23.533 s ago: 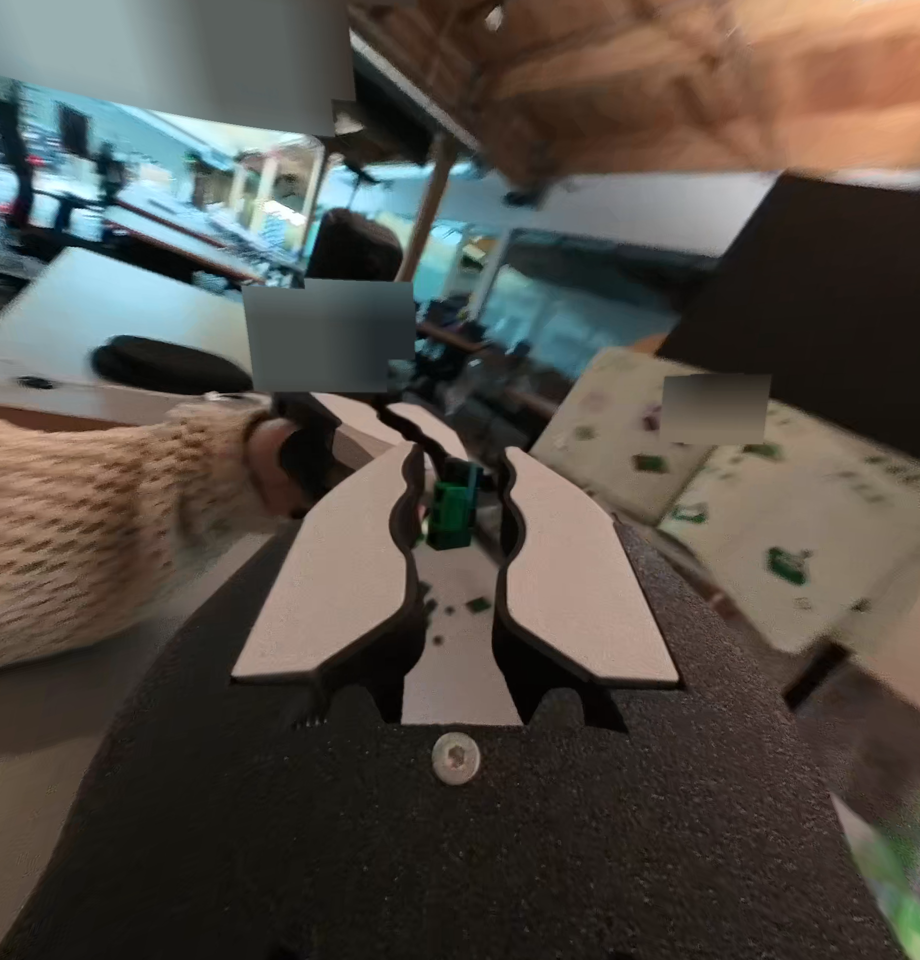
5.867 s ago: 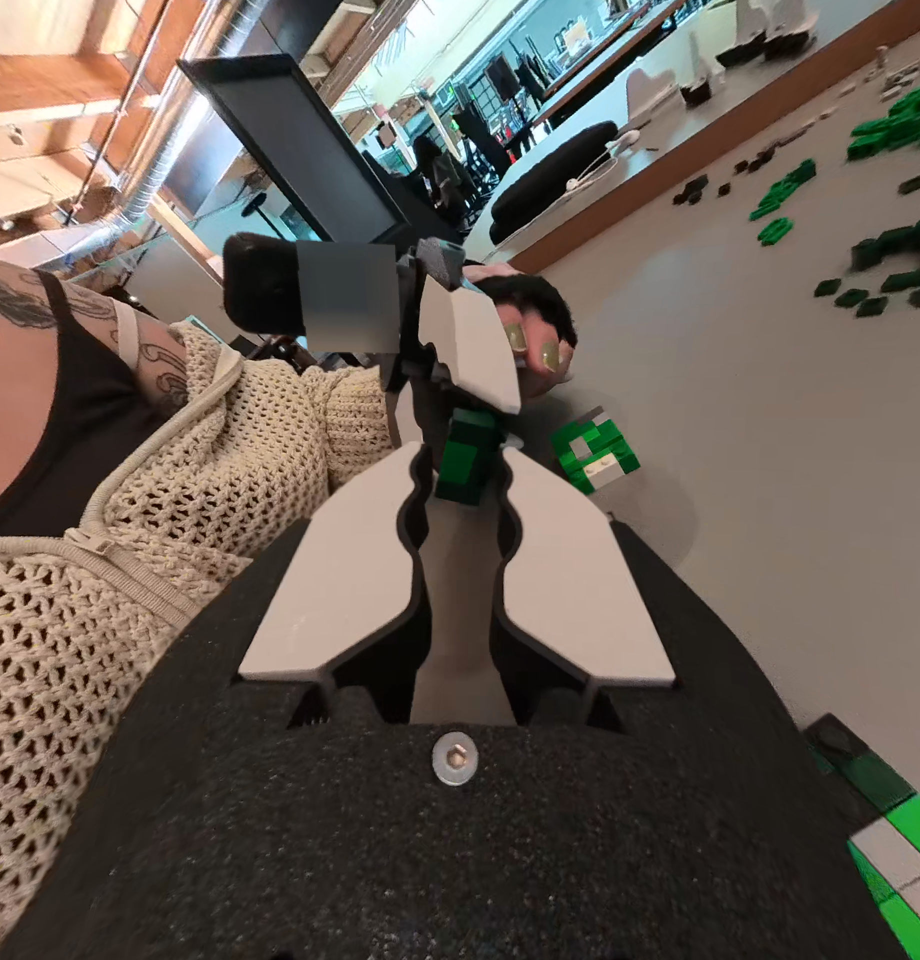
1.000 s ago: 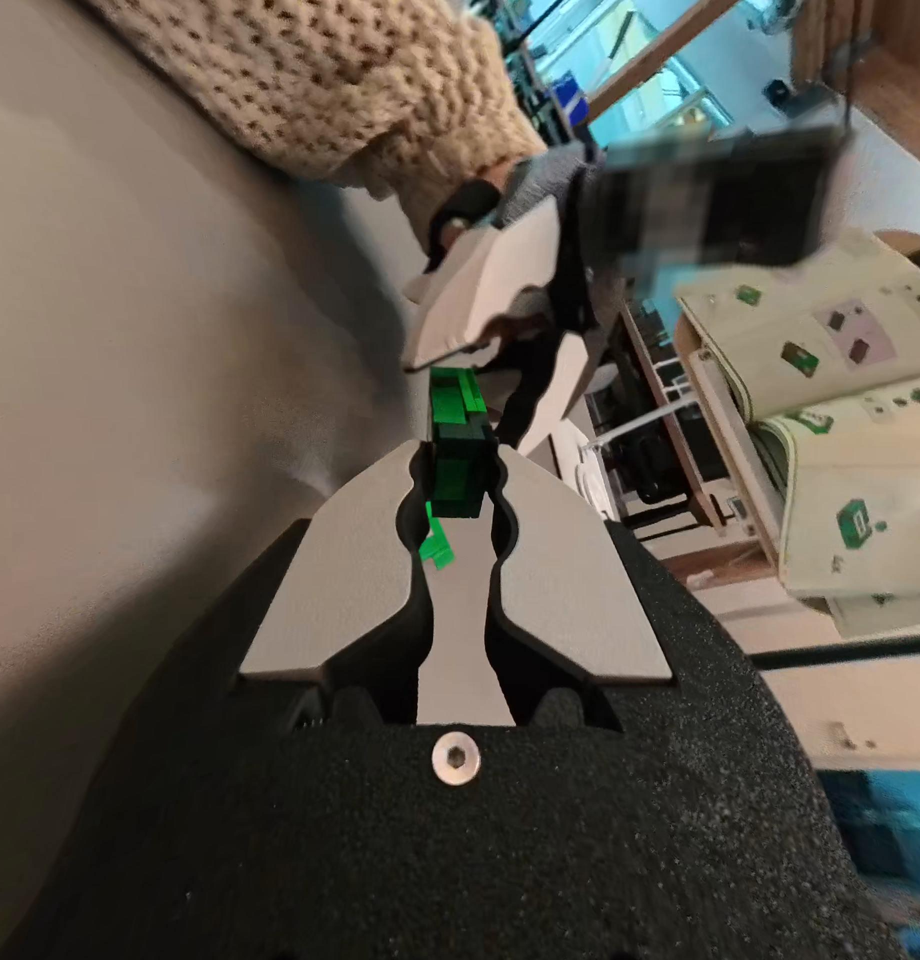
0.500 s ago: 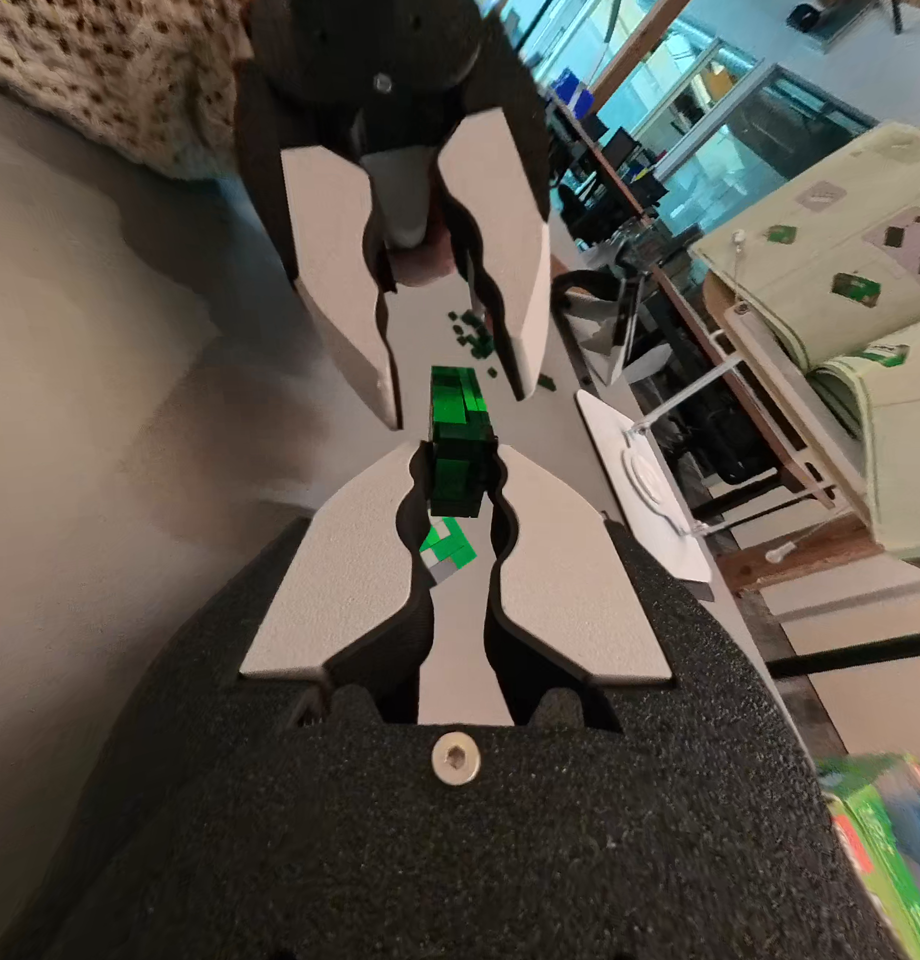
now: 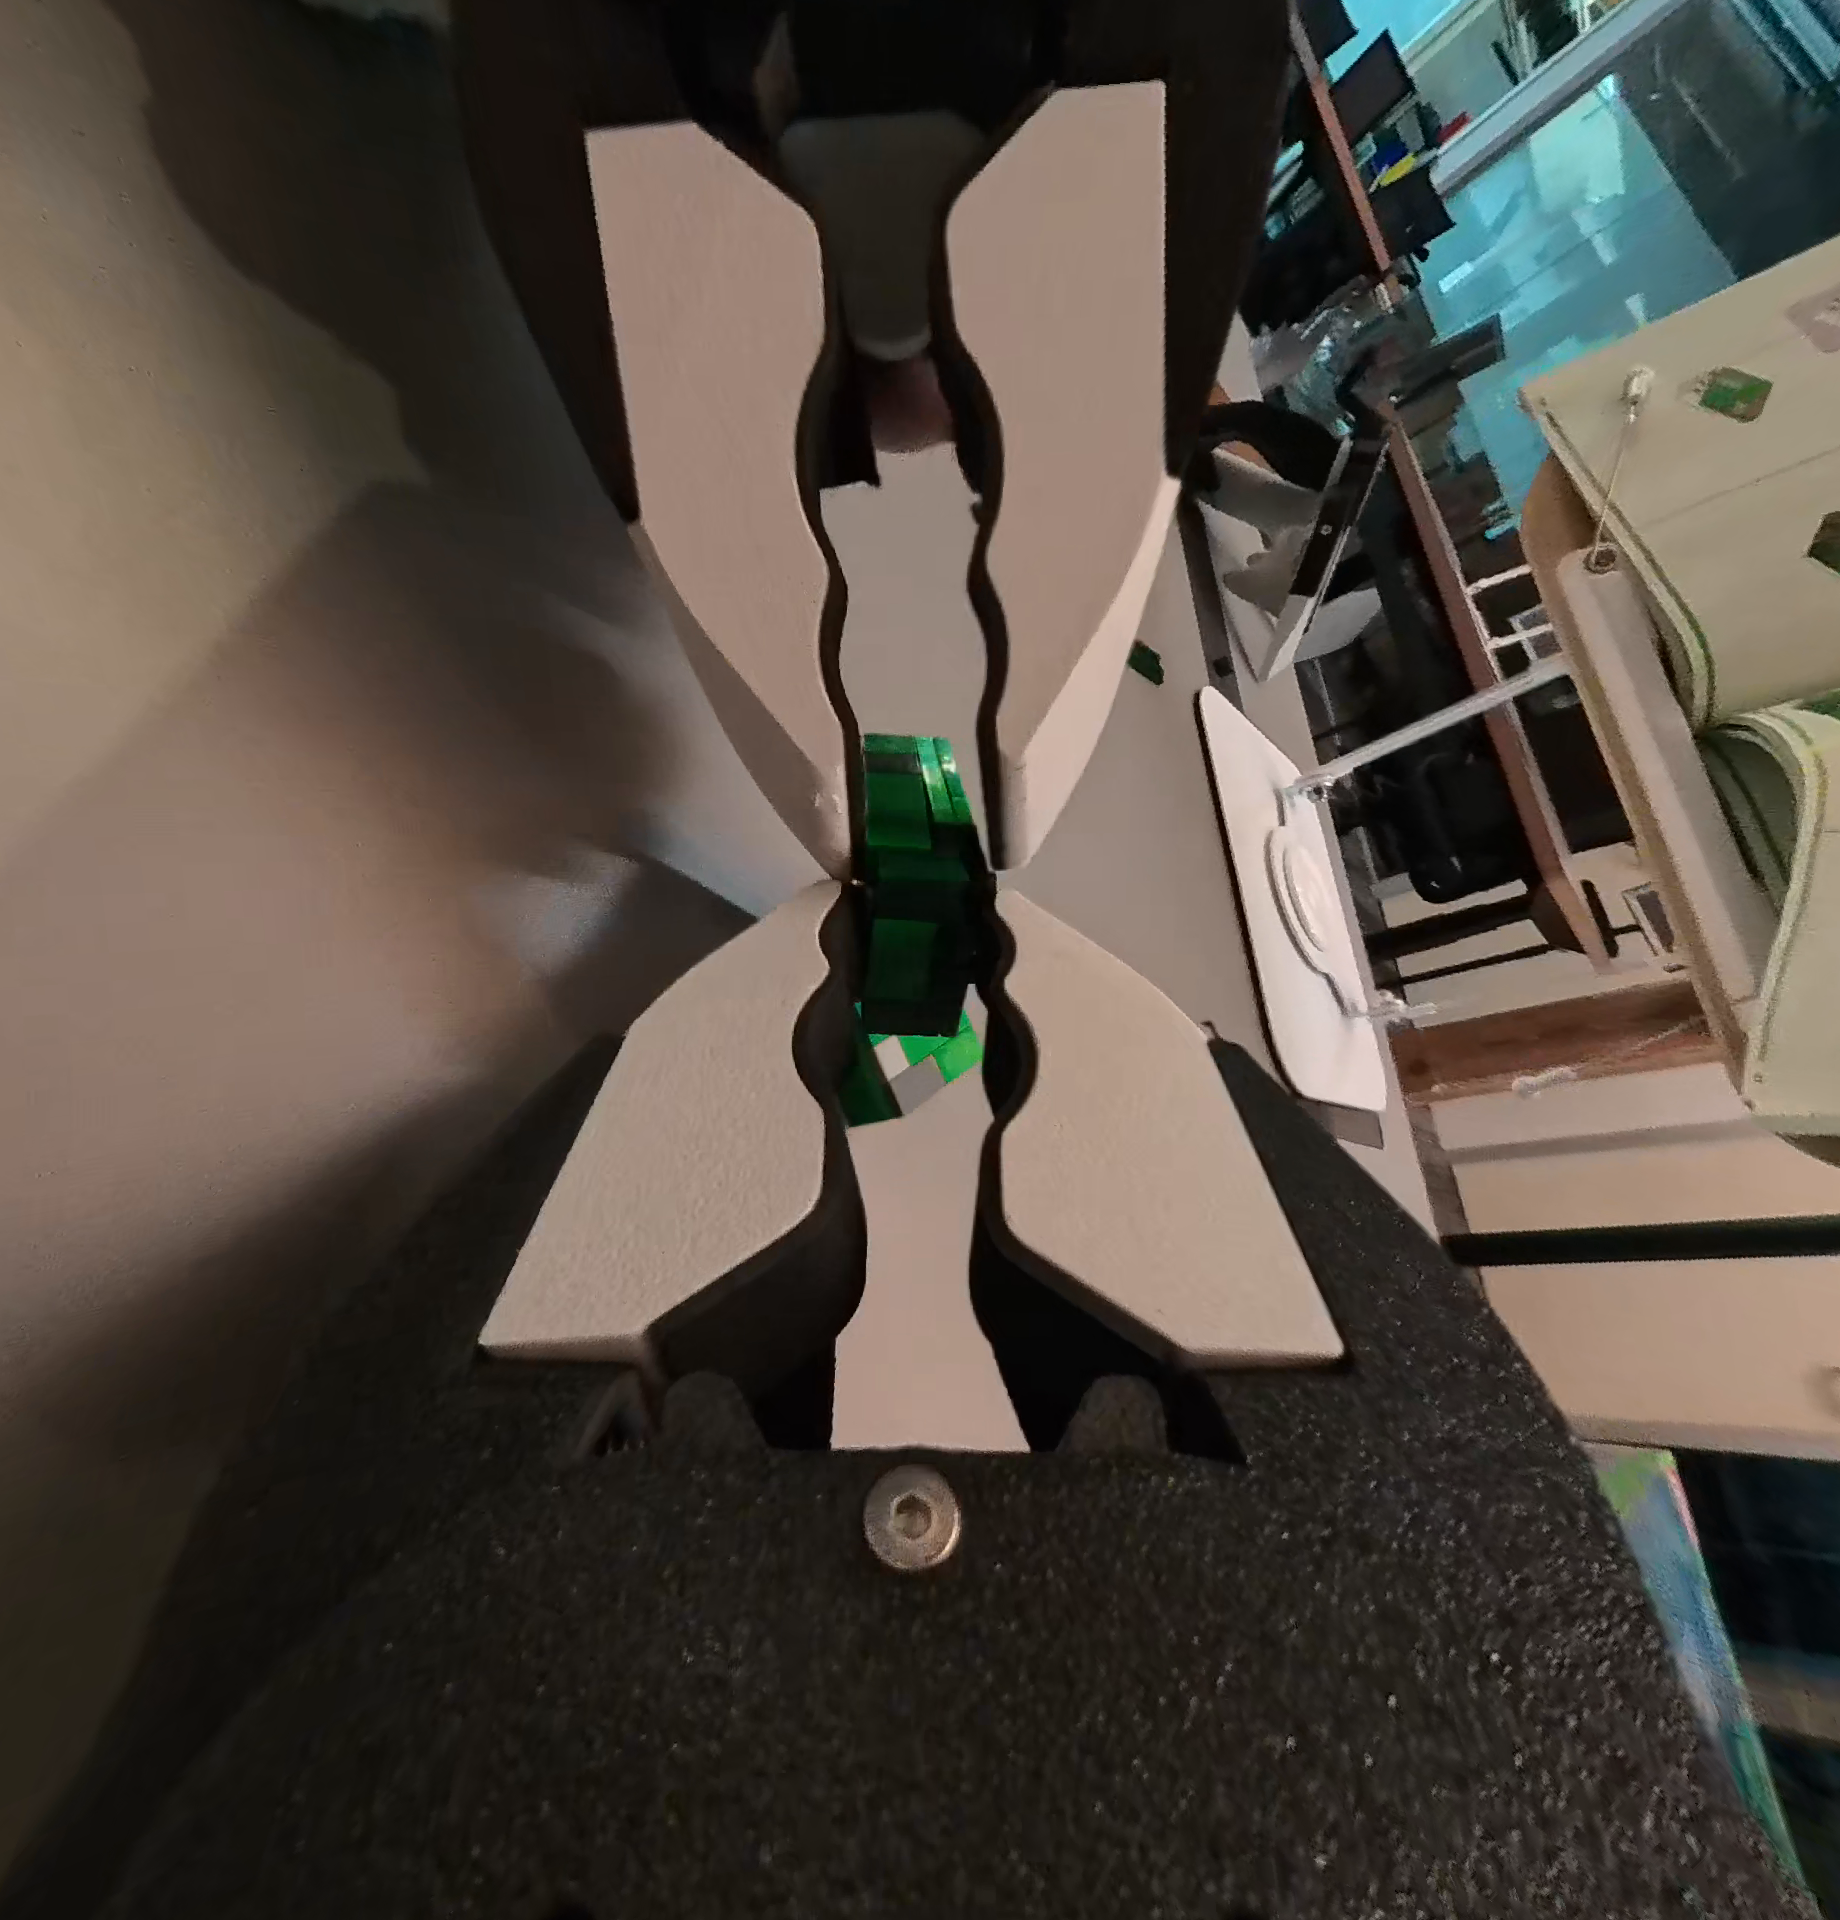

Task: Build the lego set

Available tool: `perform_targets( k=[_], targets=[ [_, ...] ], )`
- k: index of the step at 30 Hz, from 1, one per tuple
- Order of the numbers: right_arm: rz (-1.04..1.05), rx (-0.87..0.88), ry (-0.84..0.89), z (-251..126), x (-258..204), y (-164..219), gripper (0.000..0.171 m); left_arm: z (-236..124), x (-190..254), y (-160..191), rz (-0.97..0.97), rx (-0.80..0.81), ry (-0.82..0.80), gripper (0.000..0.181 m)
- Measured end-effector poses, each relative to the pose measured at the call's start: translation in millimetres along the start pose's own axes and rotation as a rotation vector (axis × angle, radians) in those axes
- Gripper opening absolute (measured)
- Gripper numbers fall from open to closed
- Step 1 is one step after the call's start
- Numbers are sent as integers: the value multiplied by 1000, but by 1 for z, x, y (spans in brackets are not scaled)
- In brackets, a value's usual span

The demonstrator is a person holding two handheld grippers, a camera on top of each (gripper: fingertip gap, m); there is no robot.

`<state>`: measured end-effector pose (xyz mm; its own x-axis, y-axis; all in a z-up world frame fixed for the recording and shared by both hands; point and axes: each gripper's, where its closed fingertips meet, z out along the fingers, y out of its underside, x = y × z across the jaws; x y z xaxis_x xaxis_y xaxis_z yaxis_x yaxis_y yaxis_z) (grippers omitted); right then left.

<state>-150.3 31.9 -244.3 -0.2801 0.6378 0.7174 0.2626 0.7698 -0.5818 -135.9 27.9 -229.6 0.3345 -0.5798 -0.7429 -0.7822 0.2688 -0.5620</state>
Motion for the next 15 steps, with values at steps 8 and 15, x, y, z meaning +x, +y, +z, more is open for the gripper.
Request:
perform_targets(
  k=[8, 15],
  targets=[
    [-29, -49, 14, 3, 0, 2, 20, 1, 1, 4, -83, -15, 30, 18],
    [-45, -60, 19, 4, 0, 2, 20, 0, 2, 5, -86, -3, 36, 17]
  ],
)
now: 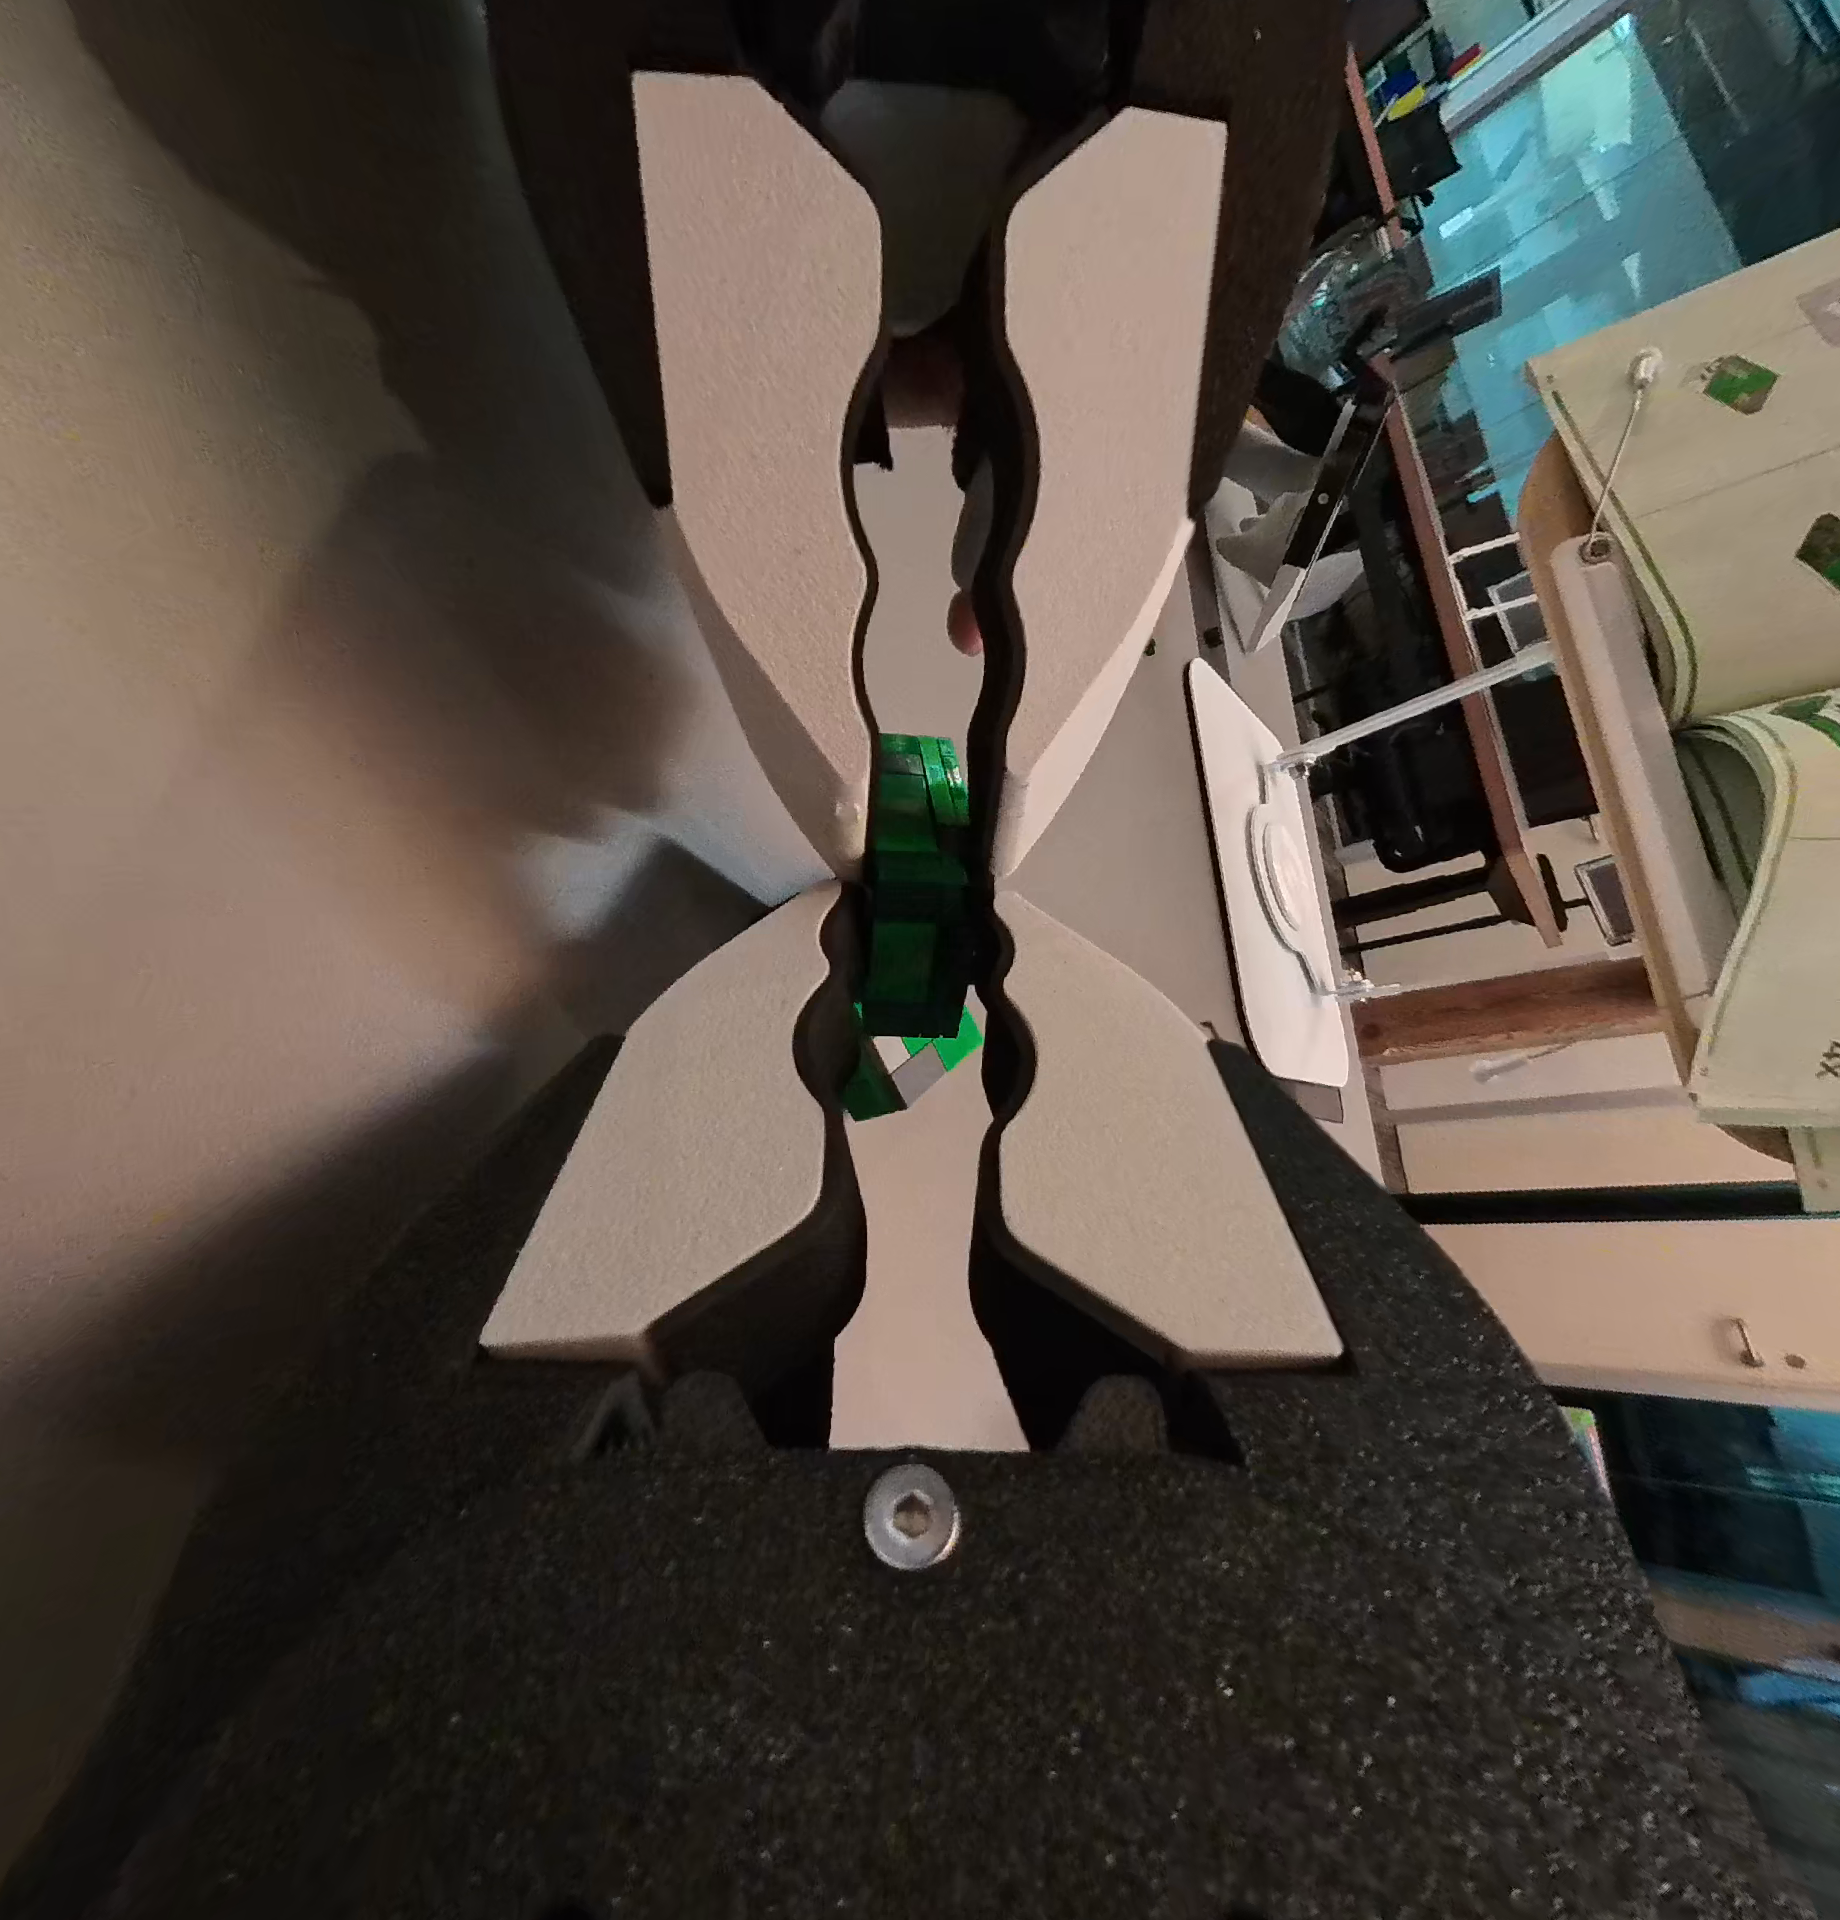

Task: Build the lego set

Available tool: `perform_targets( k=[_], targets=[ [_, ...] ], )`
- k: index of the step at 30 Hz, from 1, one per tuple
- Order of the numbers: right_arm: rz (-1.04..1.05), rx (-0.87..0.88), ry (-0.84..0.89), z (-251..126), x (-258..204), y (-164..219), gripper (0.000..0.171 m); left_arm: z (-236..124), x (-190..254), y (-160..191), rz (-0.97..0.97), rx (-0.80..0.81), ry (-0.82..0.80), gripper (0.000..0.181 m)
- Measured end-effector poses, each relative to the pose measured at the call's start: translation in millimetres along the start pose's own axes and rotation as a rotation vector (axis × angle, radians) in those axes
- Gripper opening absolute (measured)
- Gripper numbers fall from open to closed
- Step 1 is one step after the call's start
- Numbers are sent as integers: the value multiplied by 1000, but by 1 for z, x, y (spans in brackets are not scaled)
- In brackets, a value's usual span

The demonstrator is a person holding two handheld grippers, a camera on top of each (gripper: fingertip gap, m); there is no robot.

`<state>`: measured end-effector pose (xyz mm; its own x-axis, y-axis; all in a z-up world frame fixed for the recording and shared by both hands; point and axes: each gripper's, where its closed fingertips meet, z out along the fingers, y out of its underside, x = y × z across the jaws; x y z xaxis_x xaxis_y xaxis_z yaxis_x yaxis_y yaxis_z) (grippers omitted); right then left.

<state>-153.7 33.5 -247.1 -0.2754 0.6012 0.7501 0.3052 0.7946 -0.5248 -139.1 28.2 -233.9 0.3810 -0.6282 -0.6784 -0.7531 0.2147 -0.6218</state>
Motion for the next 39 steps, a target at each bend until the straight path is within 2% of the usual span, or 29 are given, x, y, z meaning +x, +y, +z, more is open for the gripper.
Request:
perform_targets(
  k=[7, 9, 11, 14, 17, 21, 29, 34, 39],
  targets=[
    [46, 81, 80, -2, 11, -6, 22, -6, -10, -2, -20, 73, -42, 17],
    [107, 131, 78, -6, 16, -9, 29, -14, -19, -6, -74, 135, -62, 17],
    [194, 206, 58, -11, 20, -14, 41, -25, -29, -14, -172, 263, -72, 17],
    [331, 372, 38, -25, 30, -32, 46, -50, -39, -33, -406, 552, 26, 17],
    [455, 502, 21, -38, 42, -55, 45, -76, -50, -50, -572, 804, 129, 16],
    [540, 583, -3, -45, 47, -84, 38, -94, -56, -59, -656, 967, 188, 16],
    [568, 652, 83, -50, 52, -112, 32, -102, -54, -64, -656, 1005, 233, 16],
    [542, 652, 131, -52, 55, -113, 20, -99, -49, -66, -654, 1000, 266, 17],
    [542, 648, 137, -51, 54, -113, 20, -99, -47, -67, -656, 1007, 276, 17]
  ],
)
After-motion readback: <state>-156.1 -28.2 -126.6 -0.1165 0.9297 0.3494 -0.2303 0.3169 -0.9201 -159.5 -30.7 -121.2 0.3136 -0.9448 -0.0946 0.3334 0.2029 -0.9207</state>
